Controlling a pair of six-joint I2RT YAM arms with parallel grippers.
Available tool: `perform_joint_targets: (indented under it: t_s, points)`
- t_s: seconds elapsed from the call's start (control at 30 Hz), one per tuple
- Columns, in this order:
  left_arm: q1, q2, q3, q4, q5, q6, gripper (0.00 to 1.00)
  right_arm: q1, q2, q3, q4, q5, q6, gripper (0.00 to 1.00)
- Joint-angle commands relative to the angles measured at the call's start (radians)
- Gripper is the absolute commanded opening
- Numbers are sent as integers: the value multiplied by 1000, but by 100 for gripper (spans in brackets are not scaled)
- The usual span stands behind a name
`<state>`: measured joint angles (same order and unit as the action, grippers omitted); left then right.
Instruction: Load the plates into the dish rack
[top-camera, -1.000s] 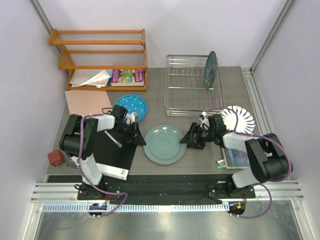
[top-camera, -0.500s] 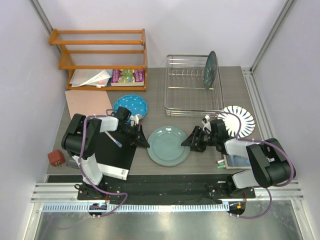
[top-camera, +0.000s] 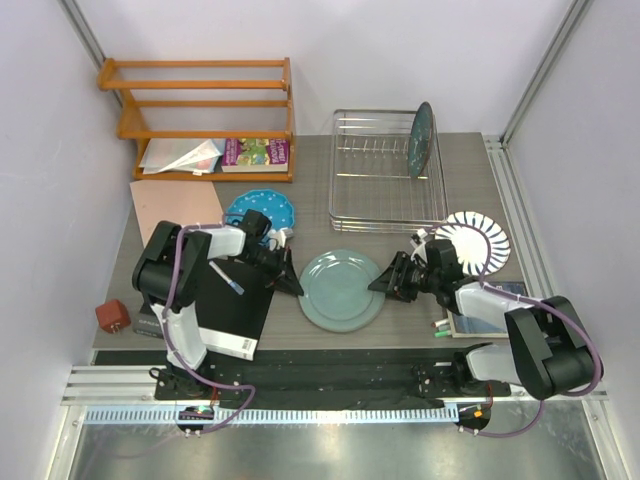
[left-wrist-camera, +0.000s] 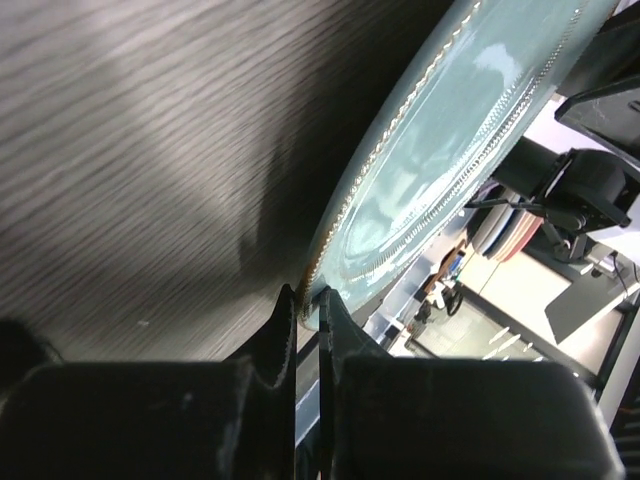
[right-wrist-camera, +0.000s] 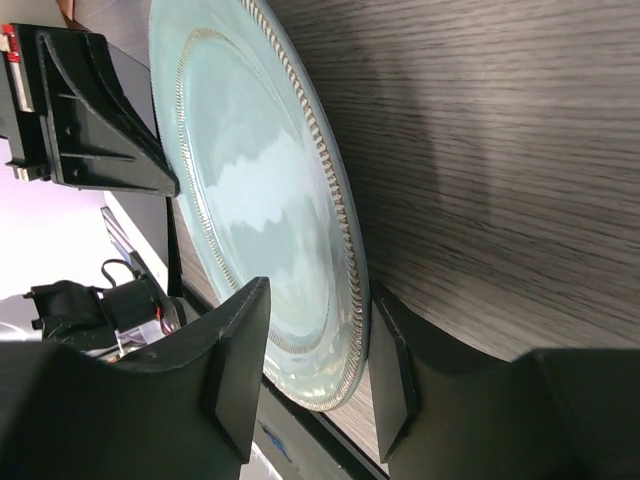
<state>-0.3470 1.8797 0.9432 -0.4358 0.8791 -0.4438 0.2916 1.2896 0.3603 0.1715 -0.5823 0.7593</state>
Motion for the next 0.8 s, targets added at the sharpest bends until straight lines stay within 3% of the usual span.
perform_joint_targets:
  t_s: [0.0,0.23,0.3,0.43,0.47,0.5,0.53,0.57,0.63,0.77]
  points:
    - [-52,42,13,40,138,2,0,23,-67,2,169,-128,70,47]
    - [-52,33,-26,109,231,-12,0,15,-108,25,145,-149,67,28]
    - [-52,36,-26,109,244,-15,0,12,-110,26,160,-168,77,28]
    - [-50,51,-21,108,254,-15,0,1,-115,29,158,-169,74,41]
    - [-50,58,-20,109,256,-13,0,0,-113,28,161,-174,72,40]
    - [-50,62,-17,106,251,-13,0,-2,-113,26,167,-185,71,34]
    - [-52,65,-9,105,253,-13,0,-3,-115,29,169,-186,68,11]
    - [-50,73,-4,98,251,-10,1,-5,-118,37,139,-185,51,1]
    - [-52,78,21,45,230,13,9,-9,-122,61,99,-185,26,1]
    - [-43,47,87,-112,153,120,38,-46,-118,138,-31,-243,-38,1]
